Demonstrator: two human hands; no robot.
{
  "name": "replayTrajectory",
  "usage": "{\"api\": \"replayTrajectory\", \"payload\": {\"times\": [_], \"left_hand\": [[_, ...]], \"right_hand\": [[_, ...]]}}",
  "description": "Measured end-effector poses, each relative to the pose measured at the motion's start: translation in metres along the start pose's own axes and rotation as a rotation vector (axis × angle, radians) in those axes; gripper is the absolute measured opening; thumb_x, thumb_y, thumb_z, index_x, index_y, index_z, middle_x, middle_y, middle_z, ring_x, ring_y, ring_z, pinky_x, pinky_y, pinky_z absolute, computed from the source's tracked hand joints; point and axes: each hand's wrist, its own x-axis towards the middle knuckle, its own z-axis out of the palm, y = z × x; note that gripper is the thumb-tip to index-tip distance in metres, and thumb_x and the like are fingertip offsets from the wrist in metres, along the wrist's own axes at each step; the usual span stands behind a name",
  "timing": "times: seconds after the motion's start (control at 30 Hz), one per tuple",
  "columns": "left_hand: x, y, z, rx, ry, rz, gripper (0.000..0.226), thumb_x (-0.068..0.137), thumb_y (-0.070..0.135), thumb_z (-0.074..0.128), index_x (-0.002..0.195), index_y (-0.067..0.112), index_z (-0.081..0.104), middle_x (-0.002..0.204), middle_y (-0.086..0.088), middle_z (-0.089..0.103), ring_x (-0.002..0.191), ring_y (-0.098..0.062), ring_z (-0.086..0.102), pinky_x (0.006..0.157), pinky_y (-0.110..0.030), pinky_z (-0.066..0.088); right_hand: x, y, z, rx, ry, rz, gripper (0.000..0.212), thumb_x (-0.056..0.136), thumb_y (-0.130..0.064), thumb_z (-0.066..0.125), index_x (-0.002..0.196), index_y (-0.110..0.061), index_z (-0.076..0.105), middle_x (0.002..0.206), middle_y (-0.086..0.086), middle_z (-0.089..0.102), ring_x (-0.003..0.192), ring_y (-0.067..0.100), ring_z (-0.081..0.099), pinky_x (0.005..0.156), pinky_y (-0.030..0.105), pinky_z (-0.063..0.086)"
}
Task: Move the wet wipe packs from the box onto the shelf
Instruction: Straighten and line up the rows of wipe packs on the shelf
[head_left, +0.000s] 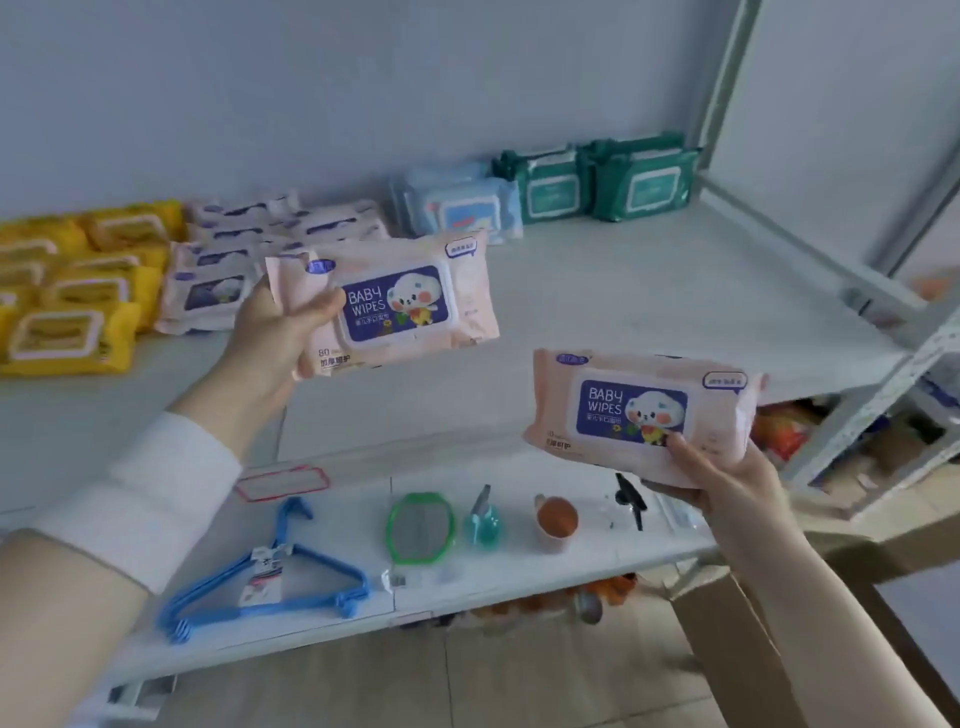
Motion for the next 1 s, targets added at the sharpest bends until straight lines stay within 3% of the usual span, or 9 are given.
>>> {"api": "replayTrajectory", "payload": {"times": [0.23,0.33,0.43,0.57,0.67,0.8,0.87,0.93,1.0], "left_hand": [[0.040,-0.035,-0.192,-0.036,0.164,-0.131,0.026,0.087,0.002,0.057,0.110,0.015,0.059,0.079,0.007,0.074,0.066,-0.007,0.071,0.049,-0.025,0.055],[0.068,-0.051,-0.222,-0.023,0.180,-0.182,0.032,0.086,0.003,0.058,0.117,0.013,0.056,0.077,0.008,0.074,0.065,-0.006,0.071,0.049,-0.023,0.055],[0.103,-0.063,-0.228,0.034,0.140,-0.202,0.030,0.087,0.005,0.058,0.117,0.011,0.056,0.096,-0.002,0.070,0.072,-0.007,0.071,0.053,-0.020,0.054],[0.145,-0.071,-0.219,0.369,0.153,-0.143,0.034,0.089,0.019,0.060,0.121,0.013,0.052,0.118,-0.005,0.062,0.111,-0.025,0.059,0.080,-0.032,0.051],[0.156,-0.076,-0.213,0.712,0.220,-0.003,0.050,0.086,0.020,0.063,0.131,0.012,0.043,0.132,-0.007,0.053,0.119,-0.025,0.051,0.087,-0.028,0.040],[0.164,-0.076,-0.222,0.932,0.112,0.196,0.060,0.082,0.013,0.067,0.136,0.015,0.041,0.140,-0.003,0.049,0.124,-0.020,0.049,0.091,-0.022,0.036],[0.175,-0.068,-0.233,1.091,0.003,0.254,0.059,0.083,0.016,0.066,0.136,0.019,0.042,0.145,0.001,0.042,0.131,-0.018,0.042,0.099,-0.024,0.035],[0.191,-0.053,-0.248,1.273,-0.099,0.347,0.053,0.083,0.022,0.064,0.133,0.022,0.046,0.147,0.002,0.039,0.135,-0.017,0.038,0.105,-0.025,0.028],[0.214,-0.031,-0.269,1.389,-0.164,0.393,0.046,0.085,0.026,0.062,0.129,0.022,0.050,0.141,0.002,0.049,0.126,-0.018,0.050,0.099,-0.028,0.038]], "right_hand": [[0.068,0.019,0.205,0.134,-0.241,0.049,0.035,0.069,-0.018,0.065,0.104,-0.017,0.060,0.089,-0.001,0.076,0.083,0.017,0.072,0.062,0.030,0.059],[0.095,0.026,0.254,0.111,-0.273,0.062,0.039,0.069,-0.017,0.066,0.107,-0.017,0.059,0.091,-0.002,0.075,0.084,0.017,0.072,0.062,0.031,0.059],[0.130,0.031,0.282,0.026,-0.296,0.081,0.045,0.071,-0.015,0.067,0.116,-0.013,0.058,0.098,0.002,0.074,0.085,0.017,0.072,0.063,0.031,0.059],[0.180,0.028,0.307,-0.276,-0.192,0.082,0.039,0.079,-0.012,0.071,0.116,-0.009,0.060,0.109,0.011,0.068,0.089,0.024,0.065,0.075,0.035,0.054],[0.202,0.025,0.313,-0.690,0.002,0.005,0.042,0.074,-0.022,0.076,0.108,-0.008,0.057,0.109,0.015,0.063,0.095,0.029,0.056,0.077,0.036,0.045],[0.198,0.018,0.320,-0.953,0.085,-0.040,0.075,0.072,-0.027,0.078,0.134,-0.007,0.041,0.131,0.021,0.045,0.125,0.032,0.032,0.106,0.042,0.028],[0.193,0.003,0.332,-1.046,0.114,-0.133,0.090,0.071,-0.028,0.078,0.144,-0.012,0.028,0.139,0.021,0.035,0.131,0.032,0.022,0.110,0.040,0.019],[0.191,-0.016,0.356,-1.144,0.065,-0.285,0.081,0.075,-0.029,0.075,0.142,-0.013,0.033,0.140,0.020,0.036,0.131,0.032,0.024,0.109,0.039,0.019],[0.191,-0.036,0.396,-1.236,-0.045,-0.408,0.064,0.080,-0.030,0.069,0.136,-0.014,0.043,0.137,0.018,0.042,0.129,0.032,0.030,0.108,0.037,0.022]]}}
